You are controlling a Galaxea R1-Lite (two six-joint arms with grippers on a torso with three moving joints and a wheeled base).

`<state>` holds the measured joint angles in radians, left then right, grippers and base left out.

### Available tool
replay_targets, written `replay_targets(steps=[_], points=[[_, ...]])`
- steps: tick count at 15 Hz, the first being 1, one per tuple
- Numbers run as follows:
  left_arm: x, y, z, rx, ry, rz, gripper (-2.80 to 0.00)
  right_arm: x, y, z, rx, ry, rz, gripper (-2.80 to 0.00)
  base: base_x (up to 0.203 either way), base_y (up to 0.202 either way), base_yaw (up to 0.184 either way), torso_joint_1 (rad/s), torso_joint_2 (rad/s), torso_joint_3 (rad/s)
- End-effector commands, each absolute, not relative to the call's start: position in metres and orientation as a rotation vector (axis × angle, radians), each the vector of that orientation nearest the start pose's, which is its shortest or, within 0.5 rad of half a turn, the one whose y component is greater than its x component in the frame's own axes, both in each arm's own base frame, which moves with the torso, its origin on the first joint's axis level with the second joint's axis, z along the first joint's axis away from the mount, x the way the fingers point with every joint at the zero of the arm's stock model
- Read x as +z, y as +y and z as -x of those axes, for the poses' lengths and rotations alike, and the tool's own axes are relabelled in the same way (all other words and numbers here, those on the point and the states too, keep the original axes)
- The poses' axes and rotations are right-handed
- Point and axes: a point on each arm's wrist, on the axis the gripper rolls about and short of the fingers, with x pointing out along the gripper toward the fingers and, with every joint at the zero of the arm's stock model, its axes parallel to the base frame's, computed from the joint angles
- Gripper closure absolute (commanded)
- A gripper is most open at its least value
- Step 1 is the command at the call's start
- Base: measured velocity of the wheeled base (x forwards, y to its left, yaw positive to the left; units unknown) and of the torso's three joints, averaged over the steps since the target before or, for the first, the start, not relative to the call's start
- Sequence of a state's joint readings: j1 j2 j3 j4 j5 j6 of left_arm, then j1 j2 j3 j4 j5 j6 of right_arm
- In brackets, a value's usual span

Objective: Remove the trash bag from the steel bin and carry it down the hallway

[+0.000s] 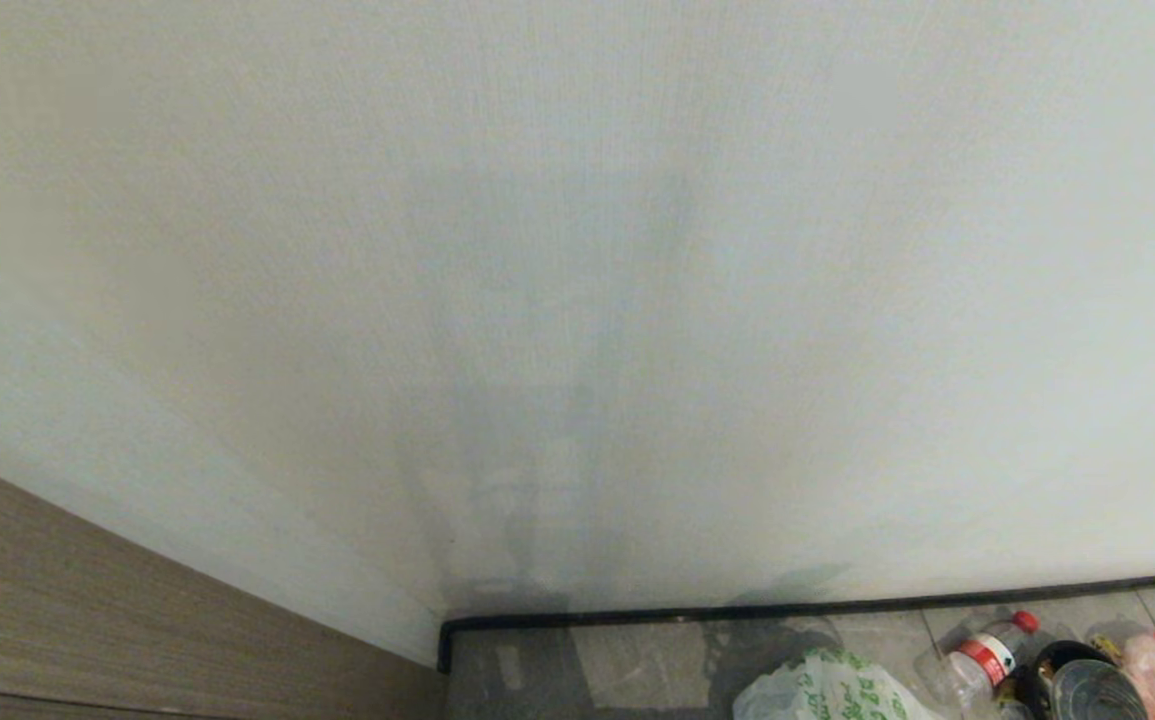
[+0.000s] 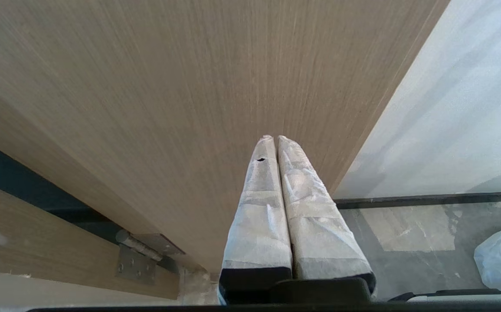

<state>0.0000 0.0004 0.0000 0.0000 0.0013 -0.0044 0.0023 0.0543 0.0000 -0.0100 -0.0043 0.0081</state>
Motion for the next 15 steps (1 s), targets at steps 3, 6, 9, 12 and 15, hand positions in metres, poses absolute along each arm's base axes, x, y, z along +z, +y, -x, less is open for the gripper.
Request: replay_targets(steps=[3,6,9,12,15], points=[[0.0755,0.0000,0.0229,0.002,-0.003,0.006,0.00,0.0776,-0.0002,0.0183,-0.002,0.049,-0.007,0.00,0.000,0.000,0.000,0.000,0.00,0.000],[0.0751,0.0001,0.0228,0.003,0.000,0.011,0.00,0.0776,-0.0002,0.0183,-0.002,0.049,-0.007,0.00,0.000,0.000,0.000,0.002,0.00,0.129],[0.0752,0.0000,0.0228,0.002,-0.001,0.008,0.00,0.0776,-0.0002,0.0183,-0.002,0.049,-0.007,0.00,0.000,0.000,0.000,0.004,0.01,0.186],[0.0752,0.0000,0.0228,0.002,-0.001,0.009,0.00,0.0776,-0.0002,0.0183,-0.002,0.049,-0.007,0.00,0.000,0.000,0.000,0.003,0.00,0.198],[0.0750,0.0000,0.0228,0.002,0.000,0.009,0.00,0.0776,-0.0002,0.0183,-0.002,0.049,-0.007,0.00,0.000,0.000,0.000,0.003,0.00,0.203]])
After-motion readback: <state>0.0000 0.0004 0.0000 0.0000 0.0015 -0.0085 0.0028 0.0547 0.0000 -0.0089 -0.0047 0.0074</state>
